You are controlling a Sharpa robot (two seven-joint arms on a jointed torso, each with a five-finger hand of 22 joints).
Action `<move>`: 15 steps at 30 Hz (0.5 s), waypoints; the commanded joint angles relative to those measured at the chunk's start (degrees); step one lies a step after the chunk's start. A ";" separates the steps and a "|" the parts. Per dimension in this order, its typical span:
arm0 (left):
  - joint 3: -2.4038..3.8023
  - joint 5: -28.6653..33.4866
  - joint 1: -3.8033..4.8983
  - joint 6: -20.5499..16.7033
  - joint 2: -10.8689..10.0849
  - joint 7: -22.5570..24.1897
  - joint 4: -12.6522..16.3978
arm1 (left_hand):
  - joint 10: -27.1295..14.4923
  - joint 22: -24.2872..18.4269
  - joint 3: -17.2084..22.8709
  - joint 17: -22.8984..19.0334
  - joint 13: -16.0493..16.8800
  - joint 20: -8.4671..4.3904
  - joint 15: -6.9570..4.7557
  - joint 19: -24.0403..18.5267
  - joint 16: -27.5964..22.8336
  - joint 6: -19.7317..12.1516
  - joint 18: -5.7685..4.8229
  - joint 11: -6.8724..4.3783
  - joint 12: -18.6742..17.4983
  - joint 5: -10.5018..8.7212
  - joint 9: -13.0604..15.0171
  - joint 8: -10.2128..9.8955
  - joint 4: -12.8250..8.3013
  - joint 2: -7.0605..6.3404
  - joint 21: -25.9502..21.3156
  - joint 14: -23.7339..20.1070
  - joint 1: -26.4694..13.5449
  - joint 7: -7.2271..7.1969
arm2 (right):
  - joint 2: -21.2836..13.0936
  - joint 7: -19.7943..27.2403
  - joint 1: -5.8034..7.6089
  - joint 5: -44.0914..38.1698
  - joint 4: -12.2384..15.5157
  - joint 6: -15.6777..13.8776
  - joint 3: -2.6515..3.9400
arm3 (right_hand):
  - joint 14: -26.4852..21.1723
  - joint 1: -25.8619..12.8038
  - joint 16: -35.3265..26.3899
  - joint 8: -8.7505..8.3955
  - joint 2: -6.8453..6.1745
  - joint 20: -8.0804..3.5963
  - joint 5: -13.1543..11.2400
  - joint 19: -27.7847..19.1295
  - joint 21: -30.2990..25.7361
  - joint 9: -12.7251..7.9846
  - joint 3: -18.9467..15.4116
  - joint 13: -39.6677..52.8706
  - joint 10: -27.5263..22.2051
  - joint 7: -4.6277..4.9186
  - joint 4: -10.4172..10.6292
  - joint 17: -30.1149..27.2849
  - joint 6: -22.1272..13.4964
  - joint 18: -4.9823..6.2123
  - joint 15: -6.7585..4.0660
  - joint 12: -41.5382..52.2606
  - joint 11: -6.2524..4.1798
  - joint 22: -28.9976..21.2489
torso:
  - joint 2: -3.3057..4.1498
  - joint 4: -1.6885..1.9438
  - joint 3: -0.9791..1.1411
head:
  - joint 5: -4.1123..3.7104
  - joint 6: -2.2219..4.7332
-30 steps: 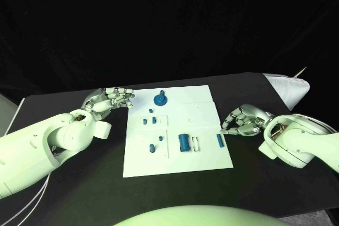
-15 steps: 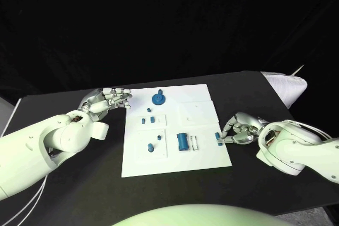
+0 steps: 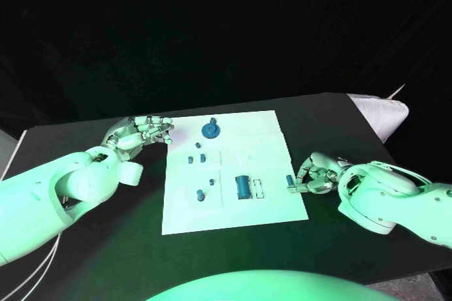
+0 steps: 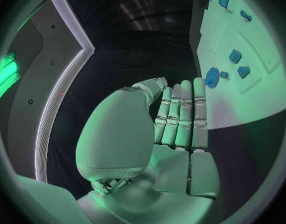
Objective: Assemble the parts on the task board
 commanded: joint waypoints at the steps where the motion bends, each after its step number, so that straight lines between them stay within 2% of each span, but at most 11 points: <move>1: 0.05 0.35 -0.02 0.36 0.00 0.50 0.20 | 0.31 -0.11 -0.27 0.11 0.06 0.14 0.04 0.41 -0.25 0.42 0.23 0.09 -0.26 0.32 0.06 -0.33 0.28 0.25 -0.30 0.48 -0.30 -0.05 | 0.83 -2.06 -0.39 -2.37 -0.39 0.32 -0.10 | 5.98 0.71 0.24 -0.26 0.55 -0.27 0.36 4.88 0.15 -0.19 -0.37 15.07 6.08 -0.20 0.01 15.09 -0.07 -0.66 -0.48 0.12 -0.33 12.76 | 0.00 0.02 0.02 | 0.00 -0.08; 9: 0.05 0.37 -0.02 0.39 -0.09 0.31 0.11 | 0.31 -0.13 -0.27 0.12 0.06 0.14 0.05 0.41 -0.26 0.44 0.22 0.10 -0.28 0.33 0.07 -0.34 0.35 0.30 -0.33 0.48 -0.36 -0.04 | 2.30 -2.44 -0.60 -2.80 -0.54 -1.33 -0.10 | 5.98 1.91 0.24 -0.17 1.45 -0.27 3.75 4.91 0.28 -0.22 -0.72 15.07 6.08 -0.18 0.00 15.09 -0.27 -0.69 -0.47 0.12 -0.32 12.84 | -0.01 -0.02 0.00 | 0.11 -0.13; 12: 0.05 0.40 -0.02 0.41 -0.09 0.25 0.07 | 0.31 -0.13 -0.27 0.12 0.06 0.14 0.05 0.41 -0.26 0.44 0.22 0.10 -0.28 0.33 0.07 -0.34 0.35 0.30 -0.33 0.48 -0.36 -0.04 | 2.75 -2.85 -0.62 -2.84 -0.67 -0.84 -0.10 | 5.98 3.26 0.24 -0.21 1.94 -0.29 4.40 4.92 0.28 -0.29 -0.13 15.07 6.08 -0.20 -0.11 15.09 -0.37 -0.69 -0.50 0.12 -0.35 12.86 | -0.02 -0.02 -0.01 | 0.13 -0.14; 15: 0.05 0.41 -0.02 0.43 -0.08 0.20 0.07 | 0.31 -0.13 -0.27 0.12 0.06 0.14 0.05 0.41 -0.26 0.44 0.22 0.10 -0.28 0.33 0.07 -0.34 0.35 0.30 -0.33 0.48 -0.36 -0.04 | 3.18 -3.33 -0.63 -2.93 -1.02 0.43 -0.09 | 5.98 5.96 0.24 -0.35 1.89 -0.35 4.40 4.92 0.24 -0.51 1.96 15.07 6.08 -0.27 -0.21 15.09 -0.43 -0.69 -0.55 0.12 -0.42 12.87 | -0.05 -0.02 -0.03 | 0.12 -0.20</move>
